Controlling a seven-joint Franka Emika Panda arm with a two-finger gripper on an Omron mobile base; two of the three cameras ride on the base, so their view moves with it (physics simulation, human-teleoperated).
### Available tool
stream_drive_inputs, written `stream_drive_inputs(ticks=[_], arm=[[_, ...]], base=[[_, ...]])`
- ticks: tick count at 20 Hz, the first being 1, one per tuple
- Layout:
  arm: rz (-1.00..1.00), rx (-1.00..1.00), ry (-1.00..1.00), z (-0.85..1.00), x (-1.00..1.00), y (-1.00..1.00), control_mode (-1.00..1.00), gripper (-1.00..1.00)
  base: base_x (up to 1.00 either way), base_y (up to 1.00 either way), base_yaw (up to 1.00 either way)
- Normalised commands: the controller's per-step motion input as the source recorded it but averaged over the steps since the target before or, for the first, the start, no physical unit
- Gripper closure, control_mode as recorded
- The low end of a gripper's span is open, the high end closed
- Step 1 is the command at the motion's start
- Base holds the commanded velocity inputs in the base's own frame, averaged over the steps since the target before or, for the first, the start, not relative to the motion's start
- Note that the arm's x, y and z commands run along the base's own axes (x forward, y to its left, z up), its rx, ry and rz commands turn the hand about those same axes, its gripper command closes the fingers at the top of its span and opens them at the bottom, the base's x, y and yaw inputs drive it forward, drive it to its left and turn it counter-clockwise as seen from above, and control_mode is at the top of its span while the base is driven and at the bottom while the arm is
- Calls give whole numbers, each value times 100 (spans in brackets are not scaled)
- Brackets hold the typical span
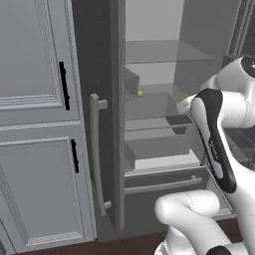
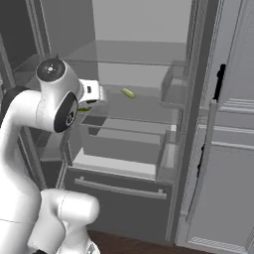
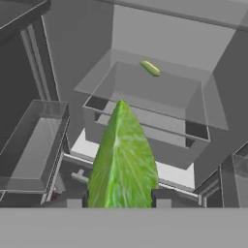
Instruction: Grab a lemon wedge from the fridge and one ice cube from the ice bowl, and put them in the glass of lemonade.
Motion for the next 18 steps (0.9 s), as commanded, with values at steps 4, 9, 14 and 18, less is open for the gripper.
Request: stream_drive_inputs(ticks=[4, 9, 14, 18], arm=[[0, 0, 0, 0, 0, 0, 100, 100], [0, 0, 0, 0, 0, 0, 100, 100], [0, 0, 0, 0, 0, 0, 100, 100], [0, 0, 0, 0, 0, 0, 100, 100]], base=[[-99, 5, 7], [-99, 0, 10], [-99, 0, 12], [-60, 19, 29]])
